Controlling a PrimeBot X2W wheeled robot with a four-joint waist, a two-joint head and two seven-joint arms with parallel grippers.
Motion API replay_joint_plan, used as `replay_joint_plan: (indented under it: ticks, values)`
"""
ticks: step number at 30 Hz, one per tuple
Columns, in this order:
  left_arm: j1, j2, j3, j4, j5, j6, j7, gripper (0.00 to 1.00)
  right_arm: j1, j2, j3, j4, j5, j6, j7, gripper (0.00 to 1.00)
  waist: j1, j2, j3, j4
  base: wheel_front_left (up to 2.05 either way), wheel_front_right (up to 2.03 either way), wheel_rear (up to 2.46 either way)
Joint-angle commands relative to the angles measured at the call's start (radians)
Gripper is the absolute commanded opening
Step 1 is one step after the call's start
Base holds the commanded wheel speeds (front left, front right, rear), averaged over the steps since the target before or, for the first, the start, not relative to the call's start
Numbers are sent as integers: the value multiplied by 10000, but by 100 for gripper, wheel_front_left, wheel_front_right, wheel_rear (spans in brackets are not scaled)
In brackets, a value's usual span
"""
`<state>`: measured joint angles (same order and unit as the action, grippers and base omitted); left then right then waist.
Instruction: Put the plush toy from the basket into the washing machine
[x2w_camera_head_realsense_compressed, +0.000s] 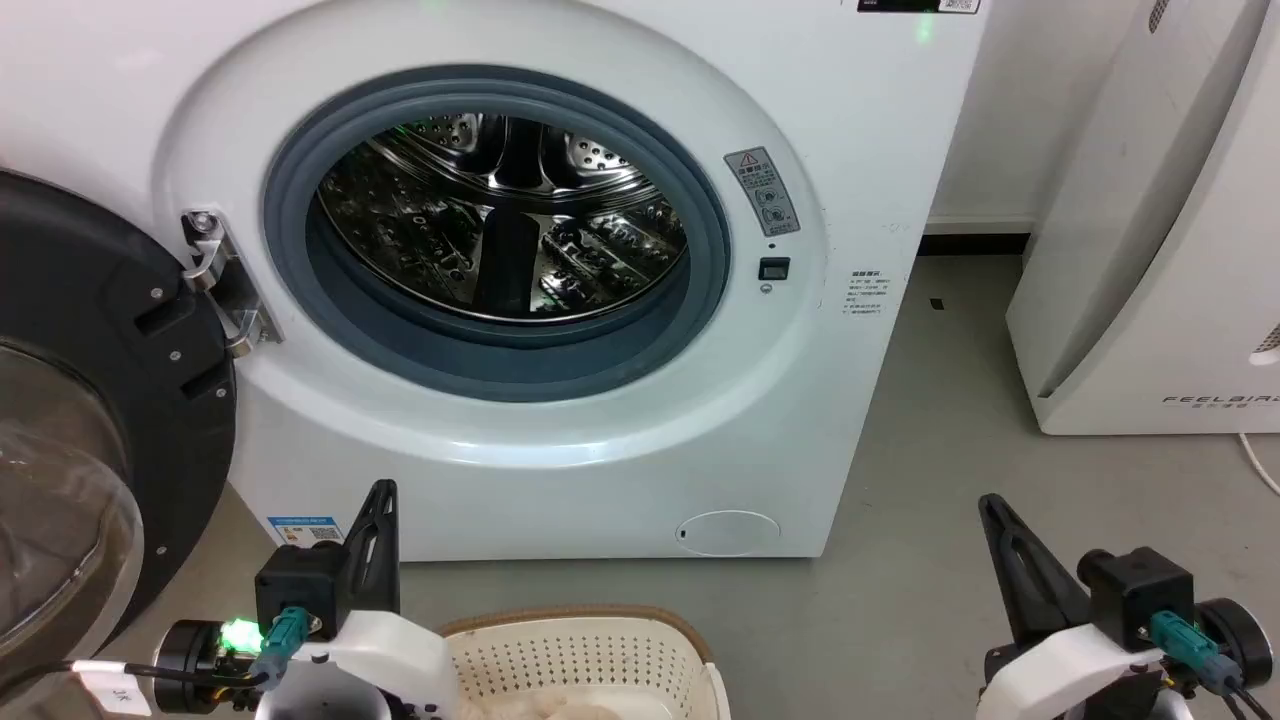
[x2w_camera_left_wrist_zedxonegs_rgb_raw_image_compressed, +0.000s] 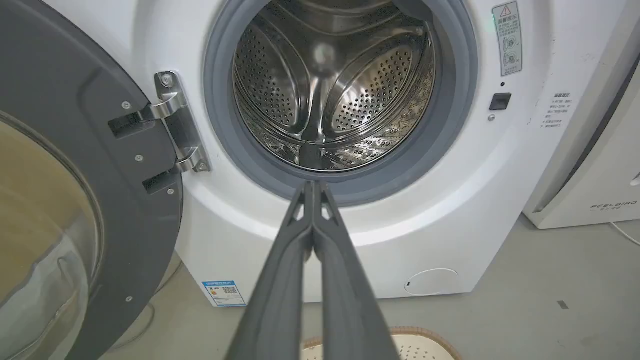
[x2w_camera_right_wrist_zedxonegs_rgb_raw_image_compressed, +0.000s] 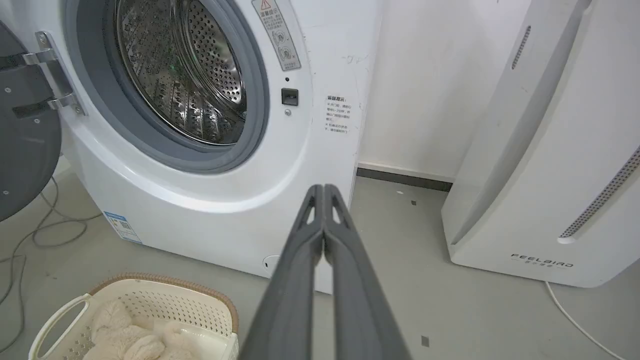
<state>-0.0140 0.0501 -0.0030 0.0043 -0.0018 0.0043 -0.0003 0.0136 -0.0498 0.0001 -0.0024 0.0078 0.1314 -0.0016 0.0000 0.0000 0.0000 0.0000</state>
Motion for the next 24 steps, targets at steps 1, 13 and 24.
replay_joint_plan:
  ticks: [1,13,24]
  values:
    - [140,1,30,-43,18,-43,3,0,-136,-4,-1,24,-78,-7,16,0,0,0,0,0,0,0,0]
    - [140,1,30,-43,18,-43,3,0,-136,-4,-1,24,-78,-7,16,0,0,0,0,0,0,0,0]
    - [-14,0,-32,38,-22,84,-63,100,-9,0,-64,-15,57,2,-62,100,0,0,11,0,0,0,0]
